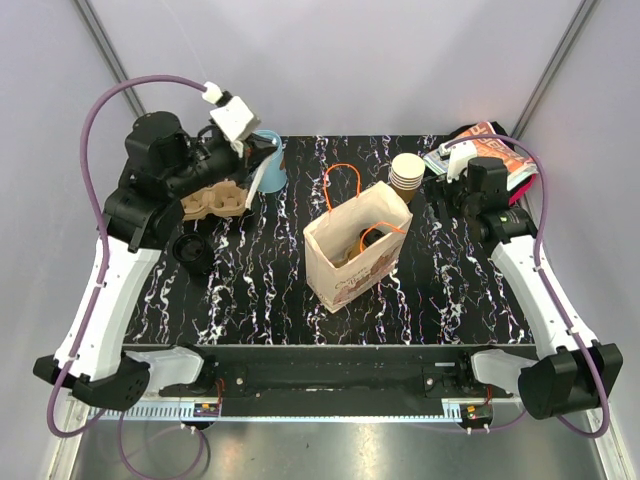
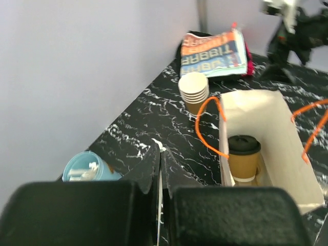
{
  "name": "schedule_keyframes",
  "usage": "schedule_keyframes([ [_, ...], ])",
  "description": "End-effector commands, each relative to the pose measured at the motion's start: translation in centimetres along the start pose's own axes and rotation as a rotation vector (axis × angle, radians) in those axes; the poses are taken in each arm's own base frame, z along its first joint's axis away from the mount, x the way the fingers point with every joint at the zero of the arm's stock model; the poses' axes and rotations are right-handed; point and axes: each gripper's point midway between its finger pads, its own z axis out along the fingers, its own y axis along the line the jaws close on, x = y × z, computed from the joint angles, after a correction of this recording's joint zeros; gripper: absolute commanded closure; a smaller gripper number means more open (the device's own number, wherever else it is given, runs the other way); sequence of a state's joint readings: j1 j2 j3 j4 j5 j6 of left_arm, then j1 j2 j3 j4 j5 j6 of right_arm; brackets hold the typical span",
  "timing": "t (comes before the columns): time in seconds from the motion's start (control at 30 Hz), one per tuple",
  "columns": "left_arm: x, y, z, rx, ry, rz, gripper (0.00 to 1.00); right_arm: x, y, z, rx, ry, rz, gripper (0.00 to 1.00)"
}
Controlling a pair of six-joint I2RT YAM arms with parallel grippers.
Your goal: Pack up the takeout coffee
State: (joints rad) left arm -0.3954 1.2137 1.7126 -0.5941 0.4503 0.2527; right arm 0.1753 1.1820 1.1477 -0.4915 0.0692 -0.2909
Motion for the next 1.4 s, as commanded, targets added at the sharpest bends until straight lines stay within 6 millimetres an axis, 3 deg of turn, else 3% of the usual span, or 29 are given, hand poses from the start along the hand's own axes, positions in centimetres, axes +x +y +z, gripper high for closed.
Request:
schedule_keyframes([
  [0.0, -2.1, -2.2, 0.1, 0.127, -0.045, 0.211, 1.00, -0.5, -0.8, 0.2, 0.029, -0.018, -0.017, 0.00],
  [0.2, -4.5, -4.6, -1.1, 0.210, -0.118, 0.493, 1.00, -0.4, -0.8, 0.4, 0.029, -0.003, -0.027, 0.00],
  [0.37, -5.4, -9.3, -3.3, 0.382, -0.262, 0.685, 1.00, -0.2, -0.4, 0.4, 0.011, 0.000, -0.032, 0.00],
  [0.53, -4.6, -13.6, -5.3, 0.516, -0.367, 0.792, 1.00, 0.0, 0.0, 0.5, -0.016, 0.006, -0.029, 0.00],
  [0.77, -3.0, -18.7, -7.4, 0.673, -0.471, 0.808, 1.00, 0.5, 0.4, 0.8, -0.037, 0.024, -0.030, 0.00],
  [1.17, -2.5, -22.5, -5.6, 0.767, -0.535, 0.807, 1.00, 0.7, 0.4, 0.7, -0.035, 0.030, -0.029, 0.00],
  [1.37, -1.0, -23.9, -4.8, 0.825, -0.512, 0.788, 0.96, 0.6, 0.5, 0.5, -0.040, 0.025, -0.031, 0.00],
])
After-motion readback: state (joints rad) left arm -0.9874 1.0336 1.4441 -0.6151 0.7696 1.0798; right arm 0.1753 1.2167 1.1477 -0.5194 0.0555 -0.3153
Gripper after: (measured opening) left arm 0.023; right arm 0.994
